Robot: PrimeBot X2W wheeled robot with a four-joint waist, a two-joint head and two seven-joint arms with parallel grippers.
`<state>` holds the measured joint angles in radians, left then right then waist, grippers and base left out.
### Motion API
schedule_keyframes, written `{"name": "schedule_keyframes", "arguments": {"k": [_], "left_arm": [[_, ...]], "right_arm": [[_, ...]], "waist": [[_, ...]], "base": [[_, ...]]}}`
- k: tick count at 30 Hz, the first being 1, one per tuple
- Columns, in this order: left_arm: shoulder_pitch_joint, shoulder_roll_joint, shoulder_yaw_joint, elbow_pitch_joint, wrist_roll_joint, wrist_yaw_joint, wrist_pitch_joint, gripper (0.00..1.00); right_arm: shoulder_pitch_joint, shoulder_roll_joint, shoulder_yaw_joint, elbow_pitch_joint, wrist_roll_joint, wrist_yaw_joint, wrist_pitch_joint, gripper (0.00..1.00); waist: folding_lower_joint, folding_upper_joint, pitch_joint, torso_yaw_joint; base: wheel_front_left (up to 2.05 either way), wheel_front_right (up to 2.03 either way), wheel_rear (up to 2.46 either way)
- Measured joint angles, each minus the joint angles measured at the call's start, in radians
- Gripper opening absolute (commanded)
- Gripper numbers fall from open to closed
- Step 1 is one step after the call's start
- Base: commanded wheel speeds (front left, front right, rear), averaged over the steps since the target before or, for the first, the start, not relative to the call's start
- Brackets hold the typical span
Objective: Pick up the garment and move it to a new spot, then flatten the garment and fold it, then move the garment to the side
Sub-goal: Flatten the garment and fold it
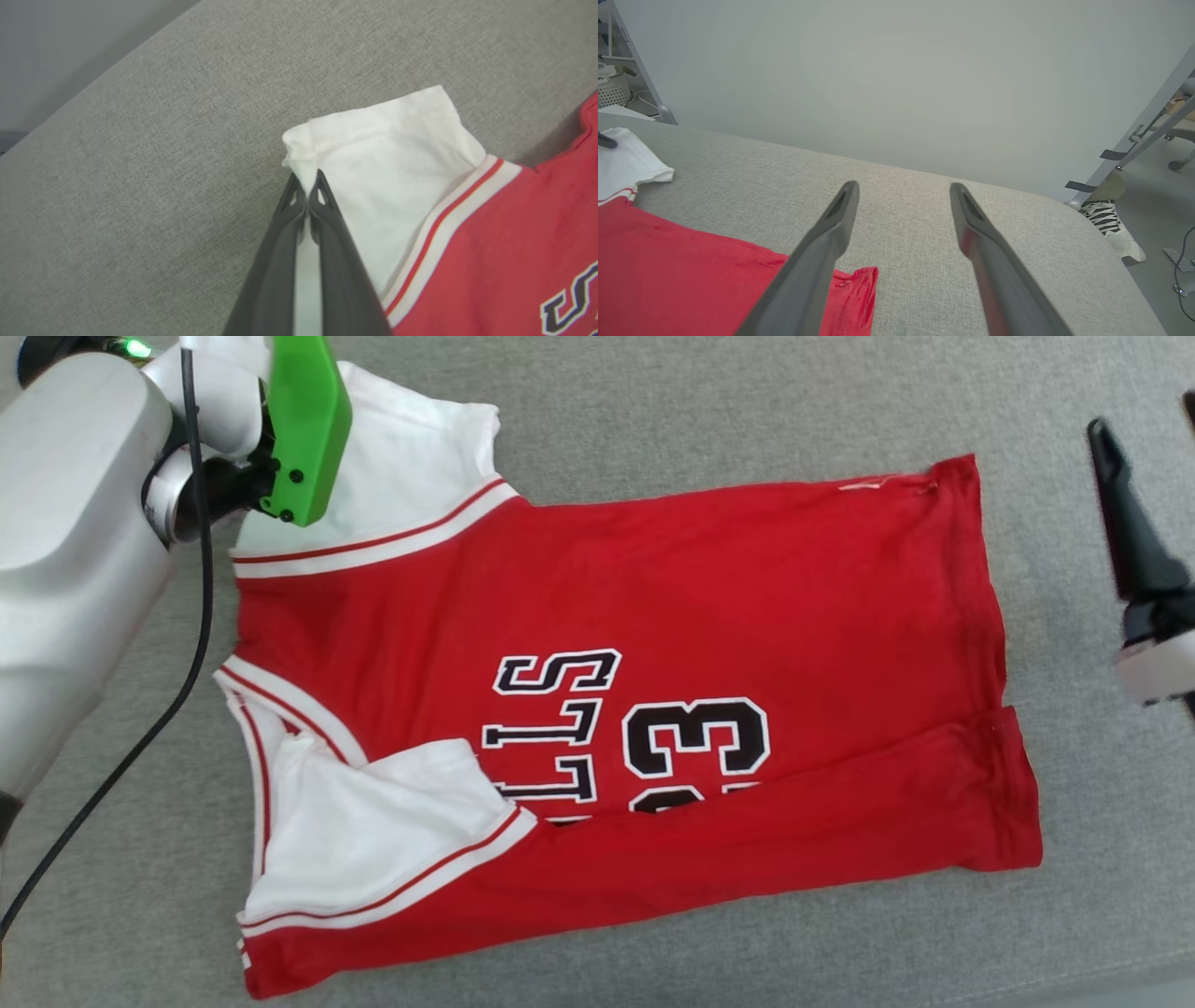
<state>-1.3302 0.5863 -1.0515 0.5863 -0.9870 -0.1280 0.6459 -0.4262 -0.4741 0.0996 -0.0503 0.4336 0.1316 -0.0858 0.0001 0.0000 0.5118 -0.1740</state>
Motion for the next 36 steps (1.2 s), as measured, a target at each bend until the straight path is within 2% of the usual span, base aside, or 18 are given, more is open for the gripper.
{"name": "schedule_keyframes", "arguments": {"k": [2,5,10,14,18,21,29,36], "left_arm": [[0.01,0.005,-0.002,-0.031,-0.007,0.0,-0.036,0.0],[0.031,0.012,-0.006,-0.081,-0.026,0.0,-0.083,0.0],[0.078,0.024,-0.021,-0.148,-0.035,0.0,-0.151,0.0],[0.101,0.025,-0.027,-0.188,-0.031,0.0,-0.189,0.0],[0.109,0.026,-0.031,-0.217,-0.021,0.002,-0.215,0.0],[0.11,0.025,-0.031,-0.235,0.002,0.01,-0.231,0.0],[0.108,0.015,-0.028,-0.254,0.012,0.013,-0.251,0.0],[0.104,0.01,-0.026,-0.231,0.015,0.013,-0.276,0.0]], "right_arm": [[-0.04,-0.048,0.012,0.007,0.016,0.0,0.052,1.0],[-0.1,-0.123,0.056,0.03,0.066,0.0,0.186,1.0],[-0.192,-0.234,0.156,0.1,0.201,0.0,0.464,1.0],[-0.243,-0.277,0.221,0.159,0.289,0.0,0.654,1.0],[-0.276,-0.294,0.281,0.222,0.339,0.0,0.807,1.0],[-0.318,-0.277,0.295,0.278,0.347,0.0,0.834,1.0],[-0.376,-0.207,0.356,0.422,0.335,0.0,0.819,1.0],[-0.376,-0.232,0.433,0.466,0.359,0.0,0.782,1.0]], "waist": [[0.0,0.0,-0.017,0.014],[0.0,0.0,-0.04,0.039],[-0.0001,0.0,-0.074,0.081],[-0.0001,0.0,-0.089,0.115],[-0.0001,0.0,-0.089,0.143],[-0.0001,0.0,-0.077,0.161],[-0.0001,0.0,-0.027,0.193],[-0.0002,0.0,0.002,0.207]], "base": [[0.0,0.0,0.0],[0.0,0.0,0.0],[0.0,0.0,0.0],[0.0,0.0,0.0],[0.0,0.0,0.0],[0.0,0.0,0.0],[0.0,0.0,0.0],[0.0,0.0,0.0]]}}
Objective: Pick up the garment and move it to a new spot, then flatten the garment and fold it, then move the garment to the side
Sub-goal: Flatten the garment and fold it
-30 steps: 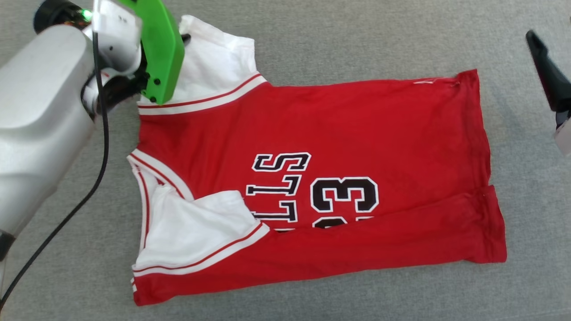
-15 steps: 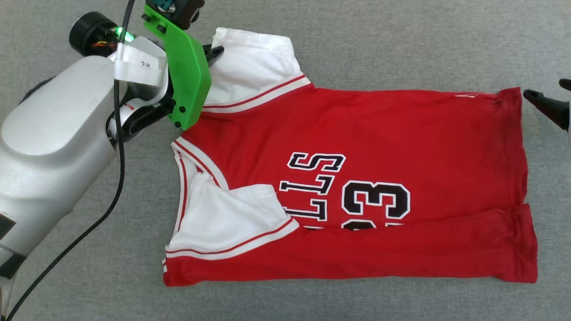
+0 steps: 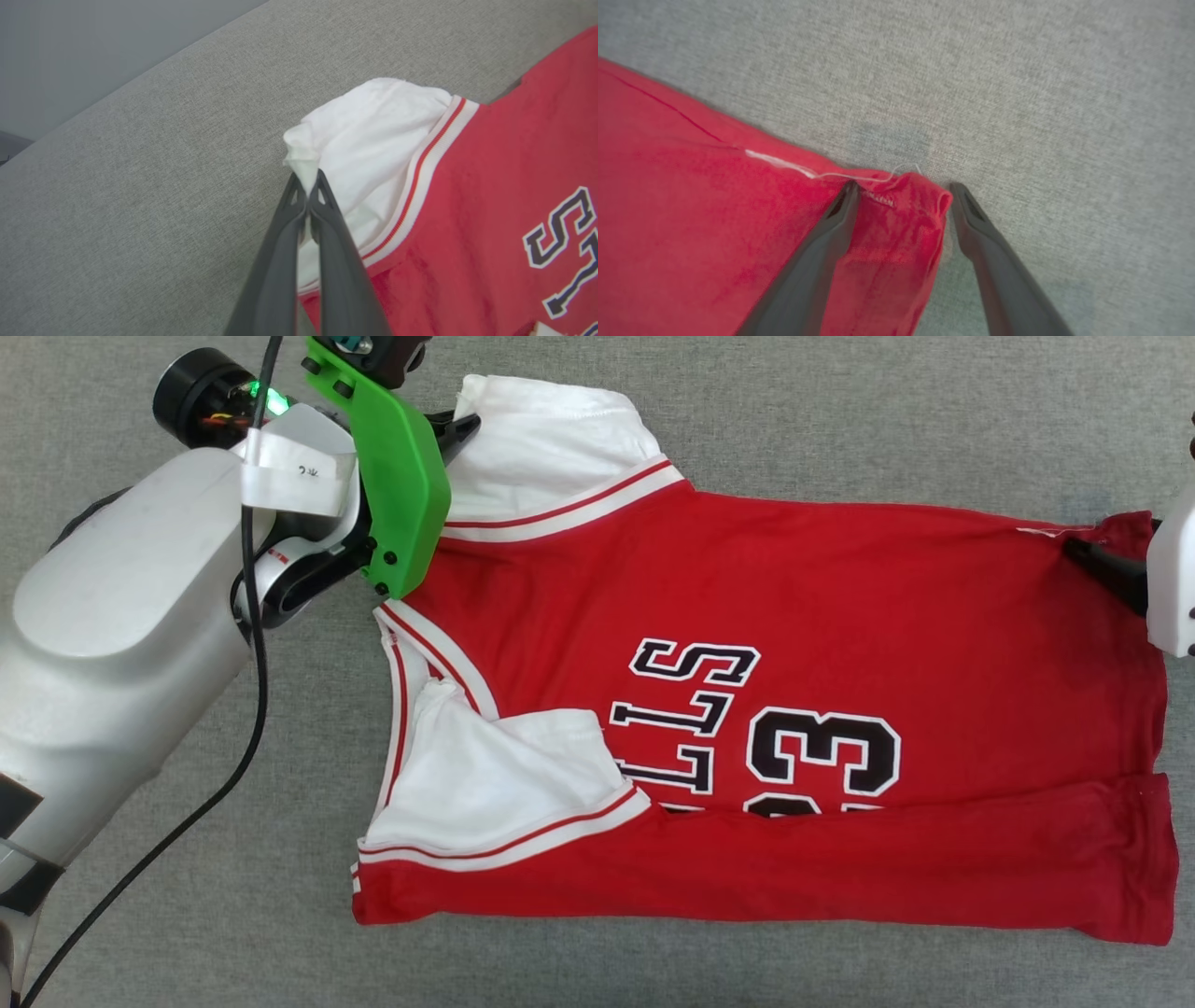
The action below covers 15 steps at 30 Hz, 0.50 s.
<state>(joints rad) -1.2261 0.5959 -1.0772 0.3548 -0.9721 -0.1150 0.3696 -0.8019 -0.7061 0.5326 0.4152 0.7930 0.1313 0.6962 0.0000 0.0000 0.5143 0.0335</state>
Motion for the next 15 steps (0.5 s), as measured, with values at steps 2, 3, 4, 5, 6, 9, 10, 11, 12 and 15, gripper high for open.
{"name": "schedule_keyframes", "arguments": {"k": [2,3,4,5,6,9,10,11,12,15], "left_arm": [[0.0,0.002,-0.001,0.013,0.0,0.0,-0.006,0.0],[0.0,0.002,-0.001,0.018,0.0,-0.001,-0.012,0.0],[0.001,0.002,-0.002,0.024,-0.001,-0.003,-0.017,0.0],[0.001,0.003,-0.001,0.029,-0.002,-0.004,-0.026,0.0],[0.002,0.005,-0.001,0.033,-0.003,-0.004,-0.034,0.0],[0.009,0.013,-0.002,0.042,-0.007,-0.004,-0.05,0.0],[0.016,0.016,-0.002,0.041,-0.013,-0.004,-0.053,0.0],[0.027,0.019,-0.001,0.04,-0.016,-0.005,-0.067,0.0],[0.04,0.023,-0.003,0.037,-0.016,-0.005,-0.076,0.0],[0.09,0.04,-0.014,0.019,-0.017,-0.004,-0.093,0.0]], "right_arm": [[0.0,-0.003,0.007,0.006,0.013,0.0,-0.037,0.0],[0.0,-0.006,0.011,0.007,0.014,0.0,-0.059,0.0],[-0.001,-0.006,0.016,0.007,0.014,0.0,-0.094,0.0],[-0.001,-0.003,0.021,0.008,0.015,0.0,-0.131,0.0],[0.0,0.002,0.024,0.007,0.019,0.0,-0.158,0.0],[0.013,0.004,0.039,-0.005,0.038,0.0,-0.249,0.0],[0.023,-0.001,0.041,-0.012,0.038,0.0,-0.284,0.0],[0.033,-0.006,0.043,-0.02,0.043,0.0,-0.311,0.0],[0.047,-0.013,0.047,-0.03,0.05,0.0,-0.335,0.0],[0.096,-0.034,0.063,-0.058,0.056,0.0,-0.397,0.0]], "waist": [[0.0,0.0,-0.002,-0.004],[0.0,0.0,-0.004,-0.006],[0.0,0.0,-0.009,-0.008],[0.0,0.0,-0.015,-0.01],[0.0,0.0,-0.021,-0.012],[0.0,0.0001,-0.045,-0.018],[0.0,0.0,-0.056,-0.019],[0.0,0.0,-0.067,-0.02],[0.0,0.0,-0.079,-0.021],[0.0,0.0,-0.117,-0.023]], "base": [[0.0,0.0,0.0],[0.0,0.0,0.0],[0.0,0.0,0.0],[0.0,0.0,0.0],[0.0,0.0,0.0],[0.0,0.0,0.0],[0.0,0.0,0.0],[0.0,0.0,0.0],[0.0,0.0,0.0],[0.0,0.0,0.0]]}}
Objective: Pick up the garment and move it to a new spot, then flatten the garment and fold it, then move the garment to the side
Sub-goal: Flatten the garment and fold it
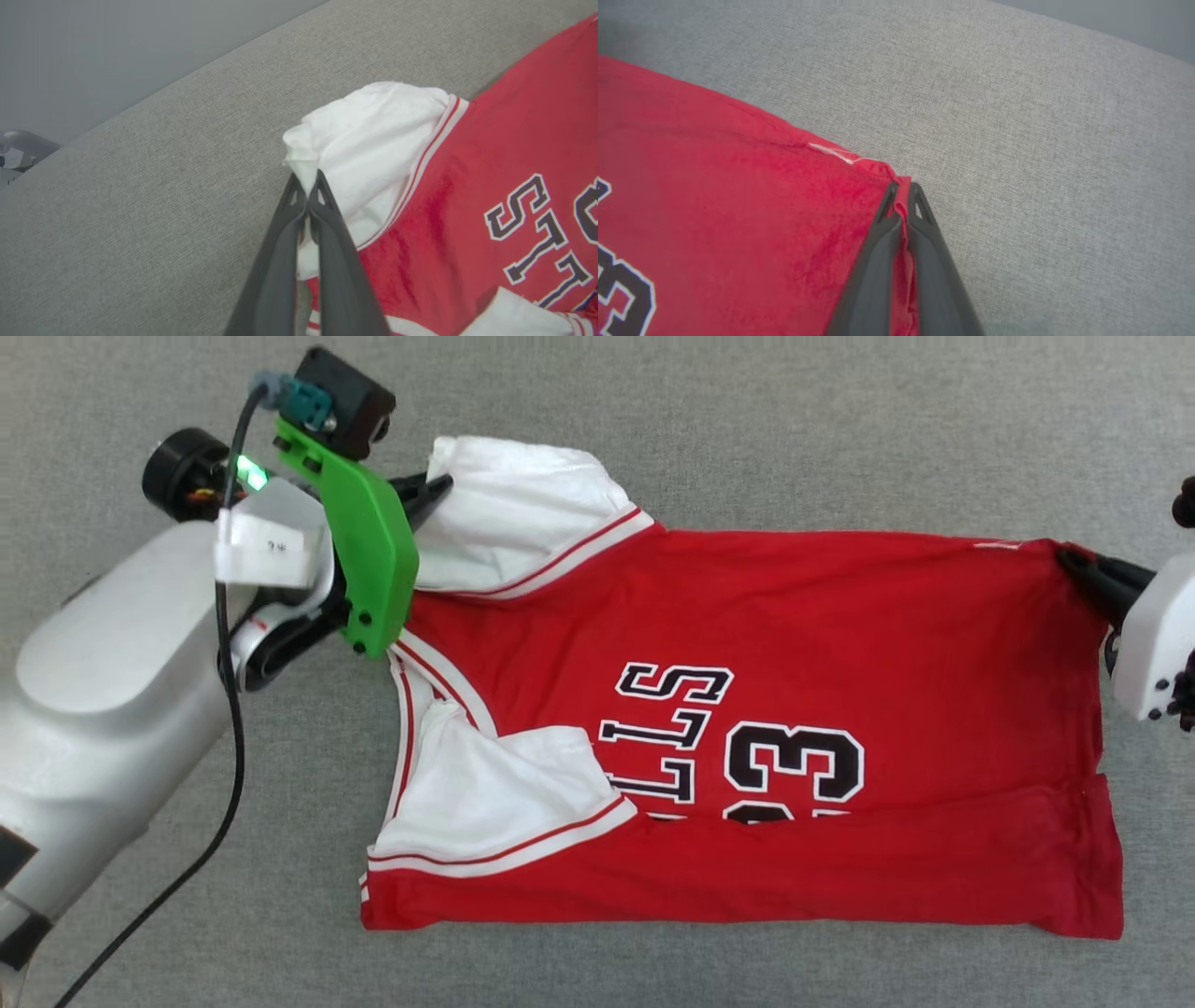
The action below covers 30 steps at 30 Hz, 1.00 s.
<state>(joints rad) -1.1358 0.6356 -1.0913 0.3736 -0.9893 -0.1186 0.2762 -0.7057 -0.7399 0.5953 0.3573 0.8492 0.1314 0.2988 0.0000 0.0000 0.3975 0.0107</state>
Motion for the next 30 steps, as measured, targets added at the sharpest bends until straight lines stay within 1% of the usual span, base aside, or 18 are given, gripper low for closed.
{"name": "schedule_keyframes", "arguments": {"k": [4,5,11,12,19,24,27,30], "left_arm": [[0.088,0.032,-0.012,-0.053,-0.013,0.018,-0.028,0.0],[0.163,0.065,-0.028,-0.095,-0.028,0.042,-0.042,0.0],[0.311,0.107,-0.058,-0.197,-0.051,0.107,-0.07,0.0],[0.334,0.112,-0.065,-0.214,-0.051,0.121,-0.075,0.0],[0.457,0.139,-0.098,-0.282,-0.07,0.177,-0.093,0.0],[0.53,0.151,-0.108,-0.302,-0.102,0.2,-0.115,0.0],[0.553,0.149,-0.111,-0.289,-0.106,0.203,-0.134,0.0],[0.566,0.134,-0.11,-0.259,-0.12,0.203,-0.145,0.0]], "right_arm": [[0.077,-0.01,0.006,-0.038,0.012,0.0,-0.083,0.0],[0.141,-0.021,0.009,-0.062,0.026,0.0,-0.121,0.0],[0.281,-0.05,-0.006,-0.094,0.035,0.0,-0.166,0.0],[0.308,-0.052,-0.013,-0.1,0.04,0.0,-0.175,0.0],[0.465,-0.05,-0.066,-0.141,0.044,0.0,-0.216,0.0],[0.565,-0.022,-0.105,-0.163,0.044,0.0,-0.224,0.0],[0.608,-0.011,-0.123,-0.165,0.044,0.0,-0.217,0.0],[0.627,0.013,-0.124,-0.154,0.047,0.0,-0.185,0.0]], "waist": [[0.0,0.0,-0.054,-0.002],[0.0,0.0,-0.093,-0.002],[0.0,0.0,-0.165,0.001],[0.0,0.0,-0.175,0.003],[0.0,0.0,-0.215,0.022],[-0.0001,0.0,-0.217,0.029],[-0.0001,0.0,-0.207,0.031],[-0.0001,0.0,-0.193,0.03]], "base": [[0.0,0.0,0.0],[0.0,0.0,0.0],[0.0,0.0,0.0],[0.0,0.0,0.0],[0.0,0.0,0.0],[0.0,0.0,0.0],[0.0,0.0,0.0],[0.0,0.0,0.0]]}}
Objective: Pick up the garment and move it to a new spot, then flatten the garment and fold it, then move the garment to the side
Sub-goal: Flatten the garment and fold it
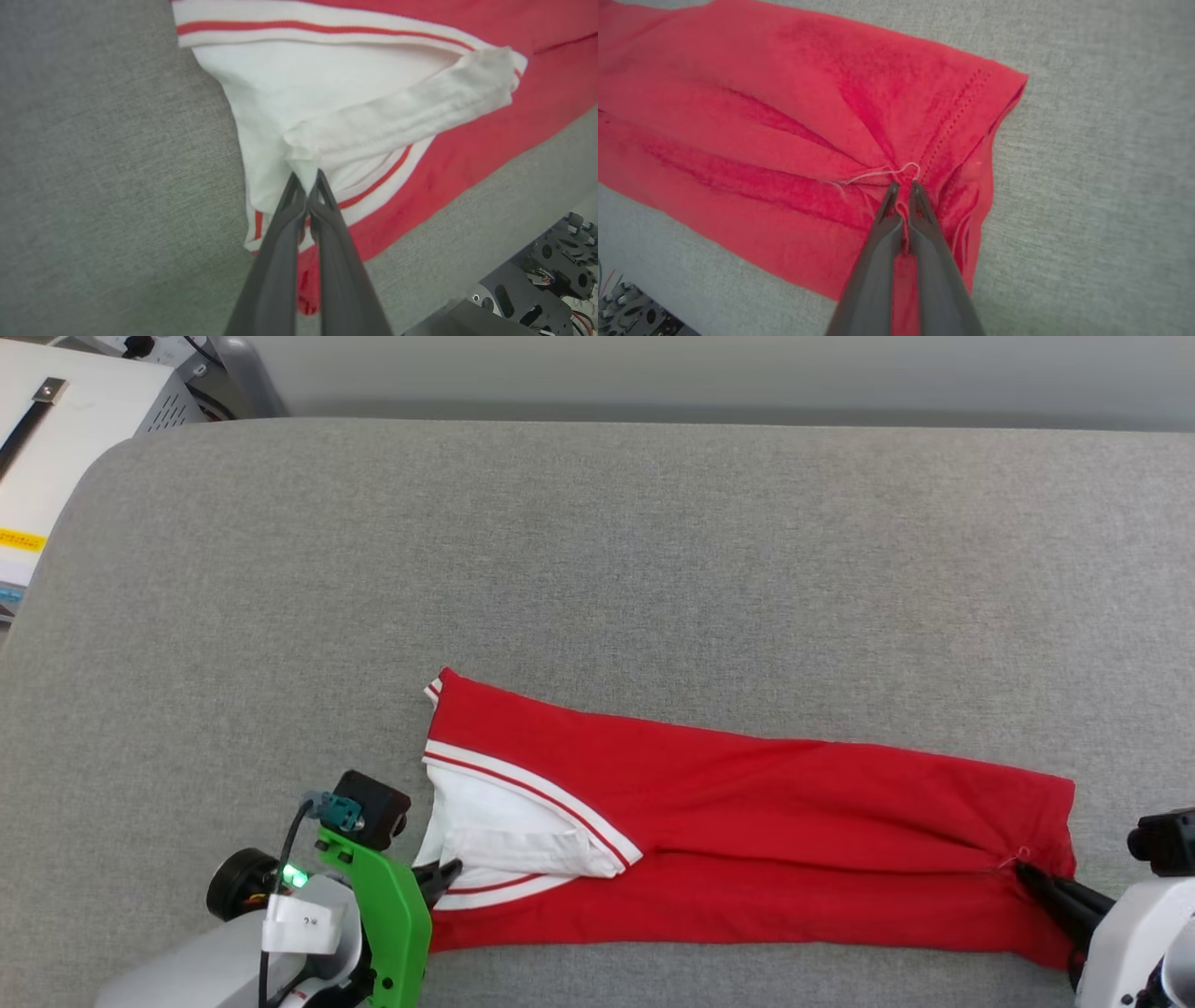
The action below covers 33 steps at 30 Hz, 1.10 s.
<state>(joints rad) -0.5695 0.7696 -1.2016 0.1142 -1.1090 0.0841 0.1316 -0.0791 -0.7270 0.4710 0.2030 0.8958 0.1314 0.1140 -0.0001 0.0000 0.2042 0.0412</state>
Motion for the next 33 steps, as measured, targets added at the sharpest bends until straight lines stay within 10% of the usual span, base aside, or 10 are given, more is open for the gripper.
{"name": "schedule_keyframes", "arguments": {"k": [4,5,6,7,8,18,19,21,33], "left_arm": [[0.009,-0.033,0.003,0.044,-0.001,0.02,-0.034,0.02],[0.012,-0.04,0.009,0.052,-0.001,0.027,-0.049,0.36],[0.015,-0.044,0.015,0.059,0.0,0.032,-0.07,1.0],[0.018,-0.048,0.025,0.066,0.0,0.04,-0.096,1.0],[0.021,-0.048,0.034,0.071,0.001,0.046,-0.117,1.0],[0.063,-0.052,0.136,0.048,0.066,0.207,-0.351,1.0],[0.079,-0.093,0.224,0.038,0.129,0.292,-0.387,1.0],[0.094,-0.122,0.288,0.026,0.179,0.322,-0.387,1.0],[0.271,-0.285,0.6,-0.033,0.518,0.341,-0.388,1.0]], "right_arm": [[0.002,0.026,-0.006,0.018,0.022,0.0,0.018,0.0],[0.002,0.029,-0.008,0.02,0.025,0.0,0.02,0.0],[0.002,0.031,-0.011,0.018,0.029,0.0,0.022,0.24],[0.003,0.031,-0.016,0.016,0.036,0.0,0.022,0.49],[0.007,0.028,-0.017,0.005,0.043,0.0,0.024,1.0],[0.051,-0.053,-0.176,-0.185,0.224,0.0,0.063,1.0],[0.067,-0.104,-0.261,-0.176,0.303,0.0,0.146,1.0],[0.075,-0.116,-0.275,-0.156,0.326,0.0,0.192,1.0],[0.043,-0.037,-0.221,-0.003,0.309,0.0,0.326,1.0]], "waist": [[0.0,0.0,0.011,-0.001],[0.0,0.0,0.009,0.0],[0.0,0.0,0.007,0.0],[0.0,0.0,0.003,0.0],[0.0,0.0,-0.002,0.0],[0.0,0.0,-0.053,0.003],[0.0,0.0,-0.051,0.021],[0.0,0.0,-0.047,0.029],[0.0,0.0,-0.006,0.061]], "base": [[0.0,0.0,0.0],[0.0,0.0,0.0],[0.0,0.0,0.0],[0.0,0.0,0.0],[0.0,0.0,0.0],[0.0,0.0,0.0],[0.0,0.0,0.0],[0.0,0.0,0.0],[0.0,0.0,0.0]]}}
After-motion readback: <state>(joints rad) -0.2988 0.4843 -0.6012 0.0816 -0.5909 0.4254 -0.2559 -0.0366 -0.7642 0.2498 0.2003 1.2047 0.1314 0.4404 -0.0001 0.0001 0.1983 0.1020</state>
